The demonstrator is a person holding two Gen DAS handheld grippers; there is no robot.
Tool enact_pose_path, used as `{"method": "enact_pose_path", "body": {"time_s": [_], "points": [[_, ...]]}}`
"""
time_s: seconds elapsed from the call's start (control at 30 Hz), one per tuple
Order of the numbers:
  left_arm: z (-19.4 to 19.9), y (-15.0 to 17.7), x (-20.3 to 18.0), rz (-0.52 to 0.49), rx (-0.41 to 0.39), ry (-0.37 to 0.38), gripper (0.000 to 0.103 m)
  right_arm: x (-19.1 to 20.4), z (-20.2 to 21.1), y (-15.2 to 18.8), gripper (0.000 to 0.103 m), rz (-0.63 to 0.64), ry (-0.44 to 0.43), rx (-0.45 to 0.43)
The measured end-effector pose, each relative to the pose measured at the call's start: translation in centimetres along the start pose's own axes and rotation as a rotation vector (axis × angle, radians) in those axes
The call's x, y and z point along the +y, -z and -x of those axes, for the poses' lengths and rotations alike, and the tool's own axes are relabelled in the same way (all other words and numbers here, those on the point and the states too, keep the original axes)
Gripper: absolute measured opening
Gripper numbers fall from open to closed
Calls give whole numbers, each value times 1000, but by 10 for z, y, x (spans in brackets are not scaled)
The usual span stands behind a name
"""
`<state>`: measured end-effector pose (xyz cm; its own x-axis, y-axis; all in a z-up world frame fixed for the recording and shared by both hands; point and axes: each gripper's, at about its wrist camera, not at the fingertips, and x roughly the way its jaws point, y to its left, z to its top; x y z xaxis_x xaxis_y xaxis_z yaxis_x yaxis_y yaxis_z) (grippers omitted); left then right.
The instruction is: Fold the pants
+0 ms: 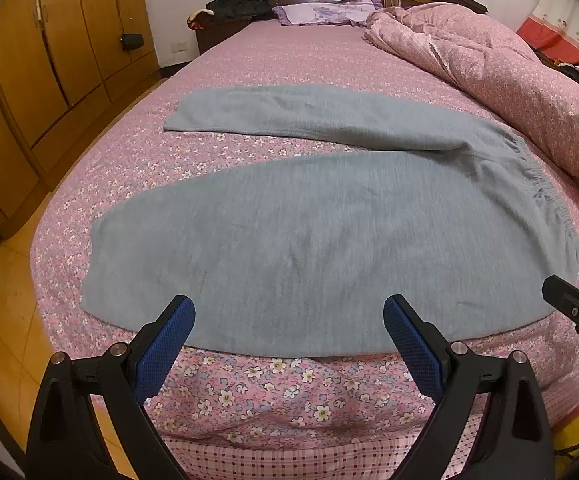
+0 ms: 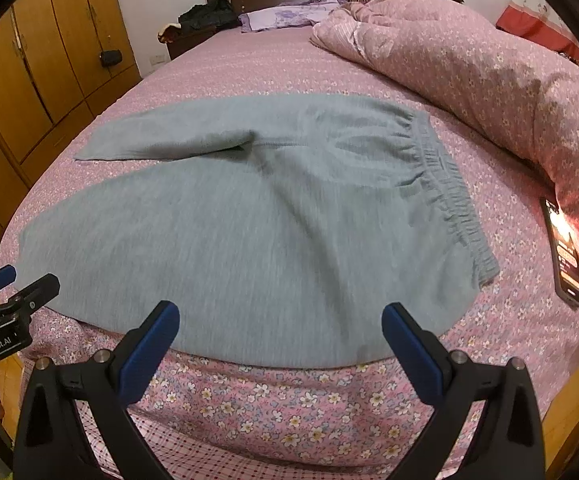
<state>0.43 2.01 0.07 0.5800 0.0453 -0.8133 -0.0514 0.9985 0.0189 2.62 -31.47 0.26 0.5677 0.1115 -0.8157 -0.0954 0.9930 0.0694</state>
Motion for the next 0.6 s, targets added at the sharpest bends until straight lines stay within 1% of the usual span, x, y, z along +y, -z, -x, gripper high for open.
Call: {"method": "enact_pose_path", "body": {"time_s": [0.2,0.43,0.6], "points": [[0,-5,3,-7,-4,-9,92,-1,1,-8,103,14,15,-5],[-2,-19,9,-17,-10,-18,92,-4,1,-20,103,29,36,-25],[-5,-32,12,-38,-14,-33,92,-7,-5,-29,103,45,53,-21]]}}
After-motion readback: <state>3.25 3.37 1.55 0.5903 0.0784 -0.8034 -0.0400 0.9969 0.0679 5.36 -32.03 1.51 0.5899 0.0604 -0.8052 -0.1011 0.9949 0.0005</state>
